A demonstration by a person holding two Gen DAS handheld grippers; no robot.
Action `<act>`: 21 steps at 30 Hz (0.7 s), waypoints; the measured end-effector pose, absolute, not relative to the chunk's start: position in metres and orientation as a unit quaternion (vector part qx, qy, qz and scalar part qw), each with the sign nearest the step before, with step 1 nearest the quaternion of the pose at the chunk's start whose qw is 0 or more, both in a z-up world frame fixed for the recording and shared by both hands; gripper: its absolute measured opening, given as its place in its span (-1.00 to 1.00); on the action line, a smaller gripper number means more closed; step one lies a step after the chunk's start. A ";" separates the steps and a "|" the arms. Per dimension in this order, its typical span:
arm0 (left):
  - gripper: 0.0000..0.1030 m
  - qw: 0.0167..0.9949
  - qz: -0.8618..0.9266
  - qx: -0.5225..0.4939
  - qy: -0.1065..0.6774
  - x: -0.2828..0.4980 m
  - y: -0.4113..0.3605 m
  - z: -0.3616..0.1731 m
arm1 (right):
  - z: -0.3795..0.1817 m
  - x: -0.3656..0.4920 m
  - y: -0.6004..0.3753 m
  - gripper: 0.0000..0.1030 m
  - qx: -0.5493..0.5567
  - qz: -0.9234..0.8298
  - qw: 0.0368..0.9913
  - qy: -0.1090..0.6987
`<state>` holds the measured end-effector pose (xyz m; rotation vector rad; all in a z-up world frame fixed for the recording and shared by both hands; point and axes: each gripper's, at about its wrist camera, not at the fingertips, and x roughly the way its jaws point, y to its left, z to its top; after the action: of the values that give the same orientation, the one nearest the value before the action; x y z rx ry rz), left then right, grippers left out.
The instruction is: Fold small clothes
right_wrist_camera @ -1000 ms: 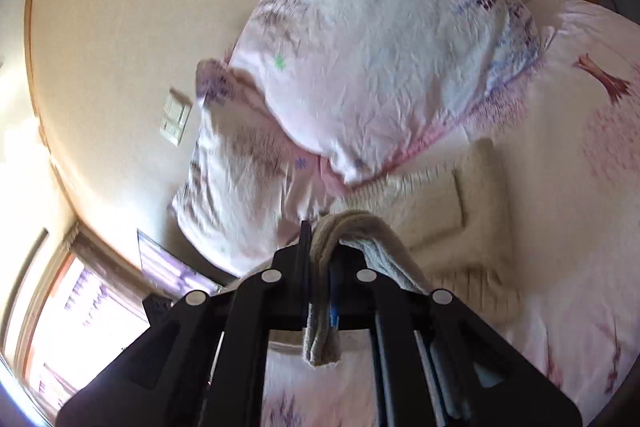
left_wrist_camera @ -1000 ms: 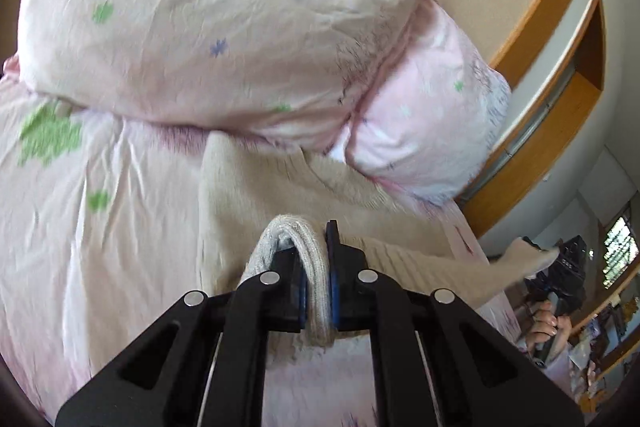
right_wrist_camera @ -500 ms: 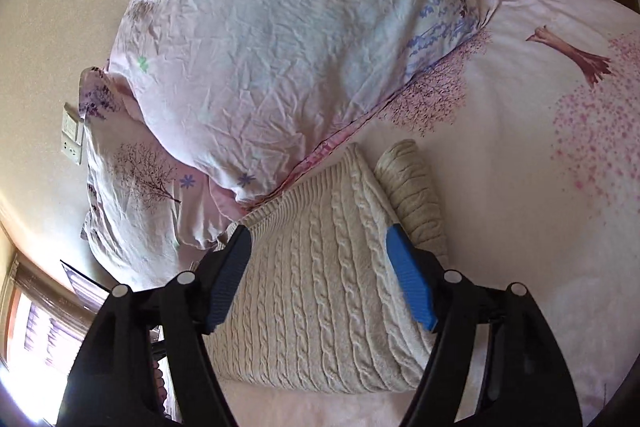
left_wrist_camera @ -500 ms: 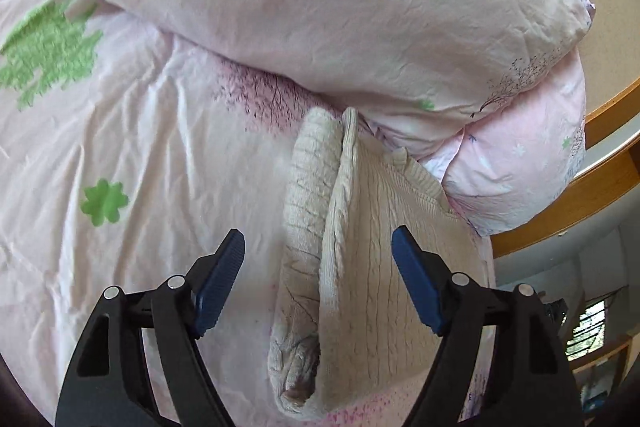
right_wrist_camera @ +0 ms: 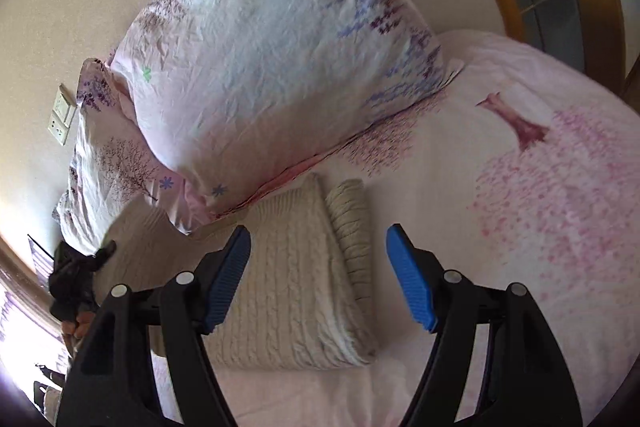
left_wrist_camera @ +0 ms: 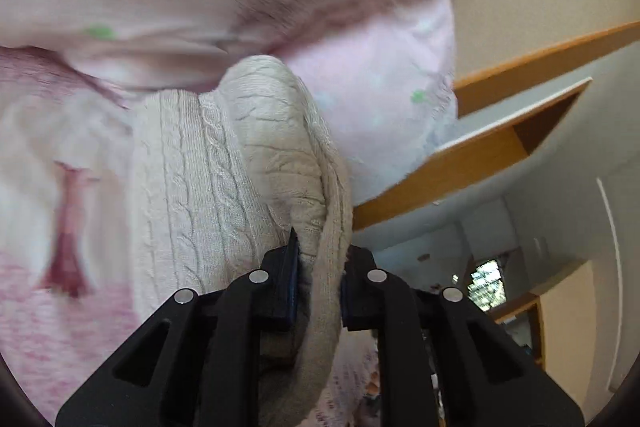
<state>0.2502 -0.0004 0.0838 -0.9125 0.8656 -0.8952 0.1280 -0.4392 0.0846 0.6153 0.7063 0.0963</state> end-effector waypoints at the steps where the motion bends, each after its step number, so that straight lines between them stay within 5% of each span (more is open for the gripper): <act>1: -0.72 0.692 -0.433 -0.424 0.393 0.257 -0.034 0.083 | 0.087 0.128 -0.445 0.36 0.299 0.036 0.893 0.335; 5: -0.56 0.504 -0.497 -0.540 0.456 0.282 -0.136 0.036 | 0.082 0.147 -0.459 0.41 0.317 0.027 0.883 0.344; 7: -0.52 0.516 -0.498 -0.521 0.463 0.277 -0.131 0.034 | 0.075 0.159 -0.466 0.64 0.331 0.043 0.868 0.368; 8: -0.24 0.558 -0.488 -0.493 0.455 0.273 -0.116 0.041 | 0.071 0.165 -0.470 0.69 0.339 0.056 0.859 0.379; 9: 0.25 0.604 -0.467 -0.470 0.443 0.268 -0.096 0.047 | 0.066 0.172 -0.472 0.75 0.349 0.069 0.849 0.391; 10: 0.44 0.652 -0.436 -0.448 0.430 0.264 -0.073 0.053 | 0.061 0.180 -0.474 0.77 0.359 0.081 0.838 0.404; 14: 0.63 0.766 -0.325 -0.343 0.436 0.249 -0.026 0.058 | 0.033 0.211 -0.471 0.77 0.394 0.110 0.785 0.464; 21: 0.71 0.759 -0.288 -0.226 0.538 0.248 -0.064 0.013 | 0.009 0.240 -0.443 0.76 0.348 0.118 0.761 0.535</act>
<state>0.2476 -0.0642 0.0126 -0.4920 1.1726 -0.6267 0.2396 -0.4426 0.0090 0.7566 1.1641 0.2563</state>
